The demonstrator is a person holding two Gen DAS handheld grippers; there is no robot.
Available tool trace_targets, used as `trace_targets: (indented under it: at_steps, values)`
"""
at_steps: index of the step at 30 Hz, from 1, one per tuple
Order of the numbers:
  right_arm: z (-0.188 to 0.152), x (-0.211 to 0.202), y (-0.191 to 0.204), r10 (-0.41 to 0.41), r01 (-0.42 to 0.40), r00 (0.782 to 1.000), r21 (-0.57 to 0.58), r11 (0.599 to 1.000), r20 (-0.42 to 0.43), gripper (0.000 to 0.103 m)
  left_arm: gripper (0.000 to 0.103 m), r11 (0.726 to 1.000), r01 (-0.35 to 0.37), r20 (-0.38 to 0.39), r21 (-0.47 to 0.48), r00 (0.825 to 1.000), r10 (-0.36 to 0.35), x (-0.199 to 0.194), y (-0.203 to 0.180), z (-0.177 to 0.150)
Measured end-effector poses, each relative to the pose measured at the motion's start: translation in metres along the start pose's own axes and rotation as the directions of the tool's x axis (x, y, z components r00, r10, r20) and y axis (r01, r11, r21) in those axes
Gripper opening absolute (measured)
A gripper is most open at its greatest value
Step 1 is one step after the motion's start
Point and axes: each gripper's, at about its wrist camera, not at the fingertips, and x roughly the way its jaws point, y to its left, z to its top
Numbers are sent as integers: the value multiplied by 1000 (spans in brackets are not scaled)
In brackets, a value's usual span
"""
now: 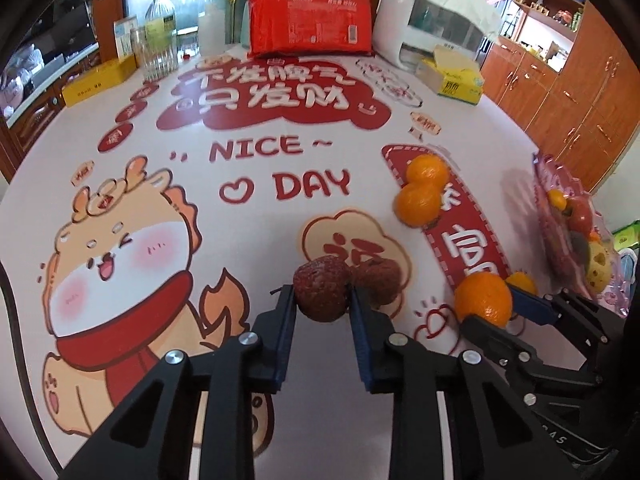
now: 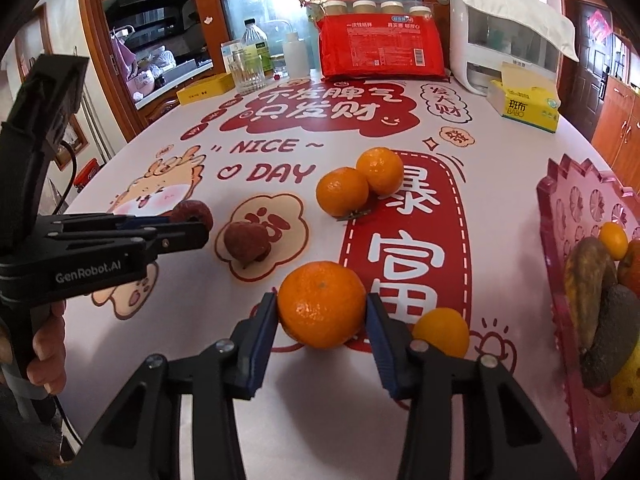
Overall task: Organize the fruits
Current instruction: 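Close the left tool on the red lychee while the right tool closes on the mandarin, then carry the lychee with the left tool while the right tool carries the mandarin into the bowl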
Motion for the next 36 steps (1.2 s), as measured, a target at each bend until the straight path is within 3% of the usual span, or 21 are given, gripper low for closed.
trace_targets:
  at_steps: [11,20,25,30,36]
  values:
    - [-3,-69,12,7,-7,993,0,1000,120,44,25,998,50,115,45,992,-55,-78,-39,-4]
    - [-8,-143,1,-40,31,961,39,999,274,44,25,987,100,197,128,972,-124,-128,-97,1]
    - [-9,-175,-29,-115,84,936,106,991,334,44,25,976,121,219,179,963,-159,-136,-134,16]
    - [-1,-193,-77,-231,173,911,192,966,341,44,25,957,142,209,251,958,-197,-125,-180,37]
    - [14,-190,-151,-313,243,916,272,931,252,44,25,934,153,160,323,964,-213,-85,-236,61]
